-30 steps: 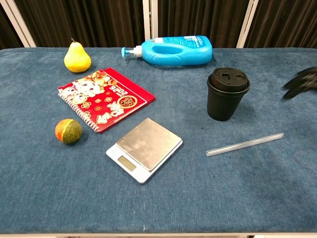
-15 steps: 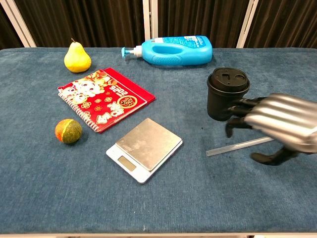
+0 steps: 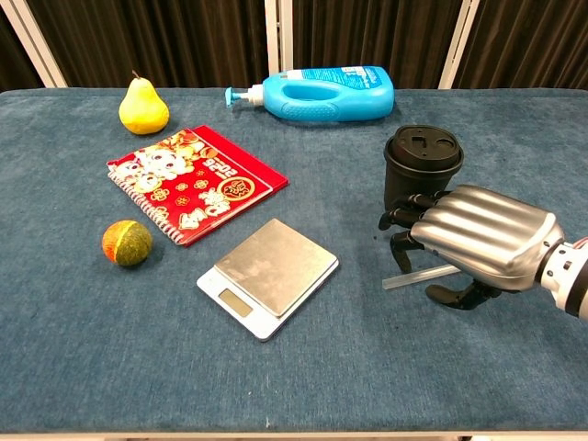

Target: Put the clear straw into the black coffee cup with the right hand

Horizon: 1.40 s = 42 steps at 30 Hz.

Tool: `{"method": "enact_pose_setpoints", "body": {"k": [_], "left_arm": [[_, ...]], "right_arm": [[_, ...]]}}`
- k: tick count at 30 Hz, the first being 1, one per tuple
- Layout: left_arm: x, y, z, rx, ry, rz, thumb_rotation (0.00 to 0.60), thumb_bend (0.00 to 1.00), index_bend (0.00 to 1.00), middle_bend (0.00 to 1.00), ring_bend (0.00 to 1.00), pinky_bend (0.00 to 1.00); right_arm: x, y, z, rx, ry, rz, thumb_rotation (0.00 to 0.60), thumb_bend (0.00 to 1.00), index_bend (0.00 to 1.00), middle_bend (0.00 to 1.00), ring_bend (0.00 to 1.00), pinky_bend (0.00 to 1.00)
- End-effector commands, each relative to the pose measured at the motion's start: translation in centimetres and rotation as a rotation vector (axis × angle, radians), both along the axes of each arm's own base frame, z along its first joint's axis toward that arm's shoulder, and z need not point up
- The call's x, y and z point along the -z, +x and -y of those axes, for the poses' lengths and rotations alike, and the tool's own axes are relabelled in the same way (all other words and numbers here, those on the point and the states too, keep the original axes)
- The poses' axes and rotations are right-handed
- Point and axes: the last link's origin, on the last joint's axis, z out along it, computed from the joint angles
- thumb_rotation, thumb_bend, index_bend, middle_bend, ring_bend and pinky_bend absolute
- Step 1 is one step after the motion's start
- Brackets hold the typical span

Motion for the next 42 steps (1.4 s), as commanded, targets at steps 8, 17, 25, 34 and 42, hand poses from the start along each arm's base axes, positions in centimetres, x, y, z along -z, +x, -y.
{"method": "enact_pose_setpoints", "body": {"k": [8,17,25,34,42], "left_arm": [[0.1,-0.1,-0.1,0.0,-0.003,0.001,0.6,0.05,0.13,0.14,0.03,0.0],[0.1,-0.2,0.0,-0.001,0.001,0.004,0.6,0.05,0.13,0.14,0.03,0.0],[0.0,-0.1,0.2,0.004,0.008,0.004,0.6,0.05,0.13,0.14,0.03,0.0],[-0.3,0.2,0.1,0.016,0.013,0.001,0.6,0.05,0.13,0.14,0.03,0.0],[-0.3,0.3,0.1,0.012,0.009,-0.001,0.6,0.05,0.13,0.14,0.03,0.0]], "right_arm": [[0.3,-0.3,0.2,0.016,-0.009,0.013,0.6,0.53,0.56,0.27,0.18,0.32],[0.5,-0.7,0.5,0.038,-0.01,0.021,0.6,0.55,0.65,0.32,0.2,0.32],[-1.7,0.3,-0.5,0.084,0.022,0.177,0.6,0.58,0.68,0.33,0.22,0.33],[-9.2,3.9,-1.5,0.107,0.057,0.584,0.6,0.6,0.69,0.35,0.26,0.36],[-13.9,4.7,2.8,0.218,0.016,0.964,0.6,0.62,0.71,0.37,0.28,0.37]]}}
